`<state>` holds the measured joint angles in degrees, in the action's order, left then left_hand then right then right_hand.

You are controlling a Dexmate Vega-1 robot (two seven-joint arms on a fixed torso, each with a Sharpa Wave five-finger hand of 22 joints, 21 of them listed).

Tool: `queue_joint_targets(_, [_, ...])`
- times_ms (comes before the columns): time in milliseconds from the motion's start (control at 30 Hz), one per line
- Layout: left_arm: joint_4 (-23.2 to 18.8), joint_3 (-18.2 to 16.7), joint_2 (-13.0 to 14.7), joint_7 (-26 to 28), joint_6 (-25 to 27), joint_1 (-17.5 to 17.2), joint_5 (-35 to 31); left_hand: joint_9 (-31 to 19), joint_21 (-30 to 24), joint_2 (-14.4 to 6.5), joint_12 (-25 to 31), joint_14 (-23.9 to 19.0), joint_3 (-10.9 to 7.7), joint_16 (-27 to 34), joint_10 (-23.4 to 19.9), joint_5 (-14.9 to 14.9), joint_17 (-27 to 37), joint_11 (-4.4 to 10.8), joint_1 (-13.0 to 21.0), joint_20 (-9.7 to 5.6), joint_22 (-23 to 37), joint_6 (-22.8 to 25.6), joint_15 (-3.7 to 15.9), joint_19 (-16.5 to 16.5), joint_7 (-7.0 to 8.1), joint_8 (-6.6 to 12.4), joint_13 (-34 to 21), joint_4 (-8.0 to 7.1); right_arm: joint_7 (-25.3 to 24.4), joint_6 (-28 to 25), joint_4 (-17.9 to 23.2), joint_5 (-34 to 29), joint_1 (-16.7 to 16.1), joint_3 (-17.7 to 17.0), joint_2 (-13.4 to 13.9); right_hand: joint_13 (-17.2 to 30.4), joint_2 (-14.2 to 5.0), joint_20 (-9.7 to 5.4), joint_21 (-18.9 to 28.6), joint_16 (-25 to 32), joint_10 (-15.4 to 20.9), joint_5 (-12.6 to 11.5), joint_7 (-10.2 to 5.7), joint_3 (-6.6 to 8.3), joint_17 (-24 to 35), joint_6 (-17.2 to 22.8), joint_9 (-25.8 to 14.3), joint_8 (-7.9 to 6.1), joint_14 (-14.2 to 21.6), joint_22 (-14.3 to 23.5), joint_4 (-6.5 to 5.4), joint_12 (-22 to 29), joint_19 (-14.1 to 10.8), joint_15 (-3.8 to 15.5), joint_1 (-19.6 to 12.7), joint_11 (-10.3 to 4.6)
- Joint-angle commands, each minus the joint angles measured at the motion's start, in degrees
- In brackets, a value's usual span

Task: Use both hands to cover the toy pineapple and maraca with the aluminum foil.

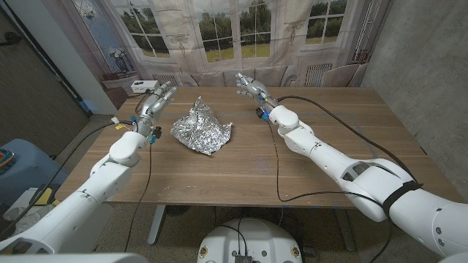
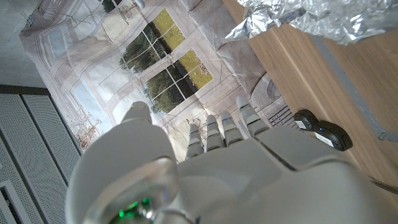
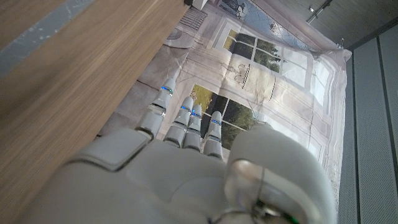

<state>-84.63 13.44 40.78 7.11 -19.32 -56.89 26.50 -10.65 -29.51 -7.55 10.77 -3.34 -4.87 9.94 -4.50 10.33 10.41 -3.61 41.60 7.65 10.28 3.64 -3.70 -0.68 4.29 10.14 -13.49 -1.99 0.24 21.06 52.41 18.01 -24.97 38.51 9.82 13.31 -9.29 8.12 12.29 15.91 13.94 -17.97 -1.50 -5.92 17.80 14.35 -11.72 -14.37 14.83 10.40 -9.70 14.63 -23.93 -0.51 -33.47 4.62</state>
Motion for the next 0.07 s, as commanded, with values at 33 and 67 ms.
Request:
queue_joint_targets(33, [2.74,-0.09,-0.55,-6.42,-2.34,0.78,5.9,-0.02,0.3,-0.04,0.13,0.8,-0.15,0.01,0.63,-0.26,0.06,0.11,-1.04,-0.09,0.12,-1.02,-0.41,-0.57,0.05,0.12,0.07,-0.54,-2.42,0.31,7.07,2.59,-4.91,-3.87,2.66,-0.07,0.1,0.23,-0.02,-0.02,0.33,0.12,-0.03,-0.22,0.11,0.55,0.06,0.22,0.2,0.06,-0.04,0.19,-0.41,-0.37,0.57,-0.05])
queue_joint_targets(67, [2.78,-0.18,-0.46,-6.37,-2.29,0.67,6.0,-0.01,0.35,-0.05,0.11,0.83,-0.13,0.04,0.77,-0.26,0.06,0.02,-1.15,-0.03,0.13,-1.18,-0.41,-0.61,-0.01,0.08,0.1,-0.58,-2.14,0.77,6.82,2.92,-4.96,-4.03,2.57,-0.07,0.1,0.23,-0.02,-0.02,0.33,0.13,-0.06,-0.23,0.1,0.52,0.06,0.25,0.22,0.06,-0.03,0.18,-0.41,-0.38,0.62,-0.03])
